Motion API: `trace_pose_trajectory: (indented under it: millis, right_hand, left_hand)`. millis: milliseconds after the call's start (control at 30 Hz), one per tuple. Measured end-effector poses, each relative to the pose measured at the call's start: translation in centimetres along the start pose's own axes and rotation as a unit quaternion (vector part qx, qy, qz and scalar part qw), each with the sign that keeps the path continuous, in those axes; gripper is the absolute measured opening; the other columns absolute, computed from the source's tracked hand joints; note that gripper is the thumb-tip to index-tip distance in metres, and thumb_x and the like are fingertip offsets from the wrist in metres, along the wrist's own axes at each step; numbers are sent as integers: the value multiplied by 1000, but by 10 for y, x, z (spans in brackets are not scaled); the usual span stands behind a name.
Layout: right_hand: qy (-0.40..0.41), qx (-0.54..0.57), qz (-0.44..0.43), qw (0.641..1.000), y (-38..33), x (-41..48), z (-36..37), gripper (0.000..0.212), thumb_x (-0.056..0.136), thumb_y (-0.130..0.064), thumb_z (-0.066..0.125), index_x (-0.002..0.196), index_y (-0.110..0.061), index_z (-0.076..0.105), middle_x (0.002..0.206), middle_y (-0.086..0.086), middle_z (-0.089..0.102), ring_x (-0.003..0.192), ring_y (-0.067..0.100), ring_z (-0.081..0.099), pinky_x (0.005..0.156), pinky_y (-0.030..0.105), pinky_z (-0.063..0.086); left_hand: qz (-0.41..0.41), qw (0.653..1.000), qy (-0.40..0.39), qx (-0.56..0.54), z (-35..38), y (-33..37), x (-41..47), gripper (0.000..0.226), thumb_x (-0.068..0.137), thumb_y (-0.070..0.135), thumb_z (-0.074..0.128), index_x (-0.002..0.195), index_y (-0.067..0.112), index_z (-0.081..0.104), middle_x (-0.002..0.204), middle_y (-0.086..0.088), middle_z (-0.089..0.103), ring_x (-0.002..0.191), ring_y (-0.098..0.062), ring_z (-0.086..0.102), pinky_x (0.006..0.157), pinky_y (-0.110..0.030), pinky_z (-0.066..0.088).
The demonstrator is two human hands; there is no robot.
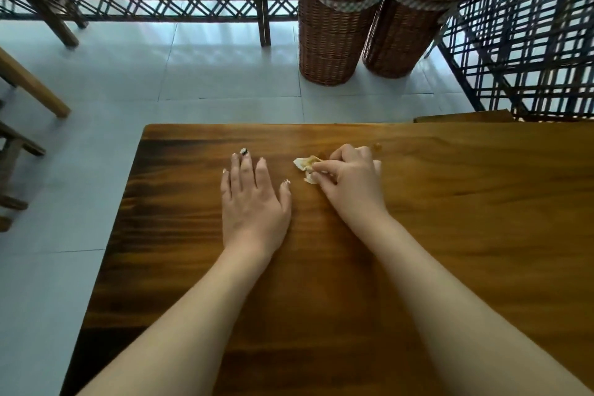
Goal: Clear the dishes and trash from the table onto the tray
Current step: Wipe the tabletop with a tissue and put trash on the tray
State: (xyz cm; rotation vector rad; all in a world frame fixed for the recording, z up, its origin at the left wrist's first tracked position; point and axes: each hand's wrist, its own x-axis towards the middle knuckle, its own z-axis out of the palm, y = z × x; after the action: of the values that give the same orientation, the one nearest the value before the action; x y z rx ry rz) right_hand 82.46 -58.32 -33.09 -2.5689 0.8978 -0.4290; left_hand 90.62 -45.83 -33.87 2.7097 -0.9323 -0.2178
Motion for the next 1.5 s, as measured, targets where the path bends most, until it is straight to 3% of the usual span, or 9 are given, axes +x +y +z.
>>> trace_pose_trajectory:
  millis: [133, 300, 500, 633, 833, 1033, 1300, 1500]
  right_hand:
    - [36, -19, -21, 999, 4, 20, 4, 15, 86, -28, 68, 96, -22, 76, 95, -2, 59, 103, 27, 43, 79, 32, 21]
    - [14, -48, 35, 998, 2, 53, 2, 20, 93, -36, 58, 104, -28, 73, 110, -5, 56, 113, 24, 37, 80, 31, 19]
    - [23, -7, 44, 999, 8, 7, -1, 18, 90, -32, 62, 103, -28, 74, 98, -12, 50, 107, 19, 37, 83, 31, 22]
    - [17, -42, 24, 999, 12, 21, -6, 18, 91, -33, 61, 104, -32, 73, 99, -11, 50, 109, 21, 37, 82, 31, 21]
    - [6, -59, 87, 994, 4, 44, -6, 20, 95, -35, 54, 106, -32, 71, 103, -8, 48, 113, 22, 36, 81, 33, 20]
    - [44, -54, 30, 997, -10, 4, 4, 17, 91, -29, 61, 101, -26, 75, 91, -9, 44, 103, 21, 38, 84, 35, 24]
    - [-8, -46, 38, 998, -29, 47, 13, 21, 95, -35, 54, 109, -33, 70, 111, -6, 52, 117, 22, 35, 93, 37, 25]
    - [63, -65, 79, 993, 7, -14, -6, 18, 92, -34, 58, 103, -31, 73, 94, -11, 44, 108, 20, 37, 85, 33, 19]
  left_hand:
    - [1, 1000, 13, 13, 1, 1, 3, 60, 99, 47, 23, 150, 16, 15, 161, -7, 3, 148, -21, -7, 117, -35, -8]
    - [3, 1000, 18, 14, 0, 2, 2, 59, 99, 48, 25, 149, 17, 18, 160, -7, 6, 148, -21, -5, 116, -34, -9]
    - [5, 1000, 22, 7, -1, 3, 0, 59, 98, 48, 27, 149, 17, 21, 160, -7, 8, 148, -22, -3, 117, -34, -7]
    - [7, 1000, 28, -1, -2, 2, 1, 59, 98, 47, 27, 149, 17, 21, 160, -7, 9, 148, -22, -3, 117, -35, -6]
    - [8, 1000, 28, 0, -1, 2, 0, 59, 98, 47, 27, 148, 17, 21, 160, -8, 9, 148, -22, -2, 116, -34, -7]
    - [6, 999, 35, -3, -2, 2, 0, 60, 98, 47, 28, 148, 15, 22, 159, -9, 12, 148, -23, 0, 117, -35, -5]
    - [2, 1000, 23, 0, -3, 3, 1, 61, 98, 47, 28, 149, 16, 19, 160, -8, 9, 148, -22, -2, 118, -36, -5]
    - [7, 999, 32, -7, -2, 2, 1, 61, 98, 47, 28, 149, 15, 21, 160, -9, 12, 148, -23, 0, 117, -35, -4]
